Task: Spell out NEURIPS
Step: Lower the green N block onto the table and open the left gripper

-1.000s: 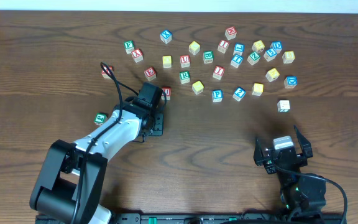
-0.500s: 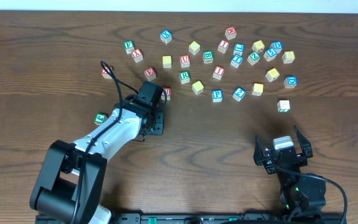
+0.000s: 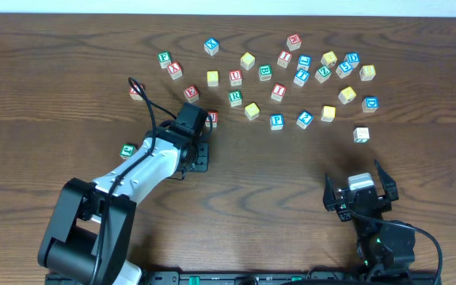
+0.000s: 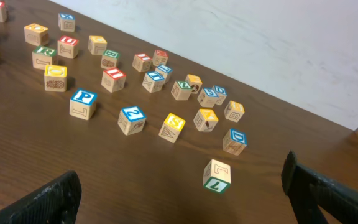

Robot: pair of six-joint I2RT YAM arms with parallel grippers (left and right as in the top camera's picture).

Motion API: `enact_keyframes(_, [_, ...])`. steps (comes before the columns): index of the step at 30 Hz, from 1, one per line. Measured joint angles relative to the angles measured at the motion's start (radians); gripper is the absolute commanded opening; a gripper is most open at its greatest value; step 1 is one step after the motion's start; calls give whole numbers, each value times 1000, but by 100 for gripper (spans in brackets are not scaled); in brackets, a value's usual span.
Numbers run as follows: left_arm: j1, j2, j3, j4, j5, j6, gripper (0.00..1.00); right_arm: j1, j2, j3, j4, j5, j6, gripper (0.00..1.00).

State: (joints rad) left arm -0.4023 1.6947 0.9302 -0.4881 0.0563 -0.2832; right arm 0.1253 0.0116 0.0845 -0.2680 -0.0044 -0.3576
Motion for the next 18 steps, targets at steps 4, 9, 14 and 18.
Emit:
enact_keyframes(4, [0, 0, 11, -6, -7, 0, 44, 0, 0, 0, 0, 0, 0, 99])
enact_keyframes(9, [0, 0, 13, -12, -10, 0, 44, 0, 0, 0, 0, 0, 0, 99])
enact_keyframes(14, [0, 0, 13, -26, -17, 0, 45, 0, 0, 0, 0, 0, 0, 99])
enact_keyframes(18, [0, -4, 13, -31, -29, 3, 49, 0, 0, 0, 0, 0, 0, 99])
